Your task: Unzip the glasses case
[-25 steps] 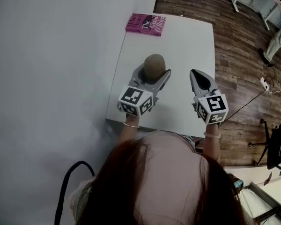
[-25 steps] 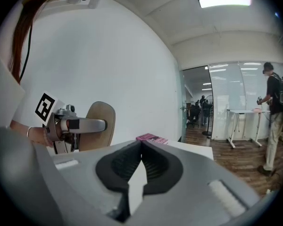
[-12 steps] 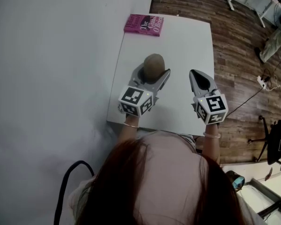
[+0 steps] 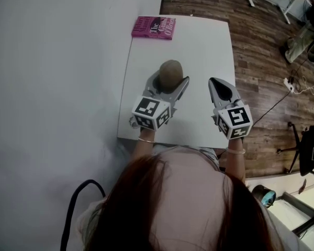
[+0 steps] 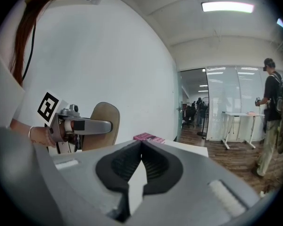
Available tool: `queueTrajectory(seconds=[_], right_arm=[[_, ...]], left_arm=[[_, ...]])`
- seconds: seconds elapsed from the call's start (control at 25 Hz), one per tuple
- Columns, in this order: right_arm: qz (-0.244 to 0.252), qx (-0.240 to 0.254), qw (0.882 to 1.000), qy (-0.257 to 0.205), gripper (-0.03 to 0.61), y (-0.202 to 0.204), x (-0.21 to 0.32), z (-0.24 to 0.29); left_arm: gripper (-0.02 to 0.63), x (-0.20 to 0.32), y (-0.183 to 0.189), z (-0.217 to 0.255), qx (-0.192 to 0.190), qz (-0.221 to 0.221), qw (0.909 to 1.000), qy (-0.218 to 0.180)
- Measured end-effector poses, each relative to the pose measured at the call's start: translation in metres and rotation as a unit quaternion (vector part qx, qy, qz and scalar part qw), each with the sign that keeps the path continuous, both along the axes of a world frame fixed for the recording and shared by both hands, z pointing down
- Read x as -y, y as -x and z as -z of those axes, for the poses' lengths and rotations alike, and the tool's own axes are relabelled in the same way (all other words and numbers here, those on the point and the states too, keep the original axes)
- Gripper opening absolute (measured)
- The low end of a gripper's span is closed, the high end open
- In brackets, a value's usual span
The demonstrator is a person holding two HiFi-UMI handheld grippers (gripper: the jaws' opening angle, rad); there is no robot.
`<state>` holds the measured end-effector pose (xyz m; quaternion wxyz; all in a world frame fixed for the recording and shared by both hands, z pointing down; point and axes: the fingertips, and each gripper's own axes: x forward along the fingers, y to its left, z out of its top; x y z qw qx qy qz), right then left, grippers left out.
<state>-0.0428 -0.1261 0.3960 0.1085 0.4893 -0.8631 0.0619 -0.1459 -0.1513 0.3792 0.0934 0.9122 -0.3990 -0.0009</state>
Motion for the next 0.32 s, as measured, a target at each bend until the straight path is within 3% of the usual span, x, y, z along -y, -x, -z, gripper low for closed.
queueTrajectory(seconds=[0.32], right_arm=[[-0.005, -0.009, 1.000, 0.000, 0.003, -0.0001, 0.0013, -0.0078]], left_arm=[[0.302, 0.0048, -0.0082, -0.0057, -0.006, -0.015, 0.9999, 0.001]])
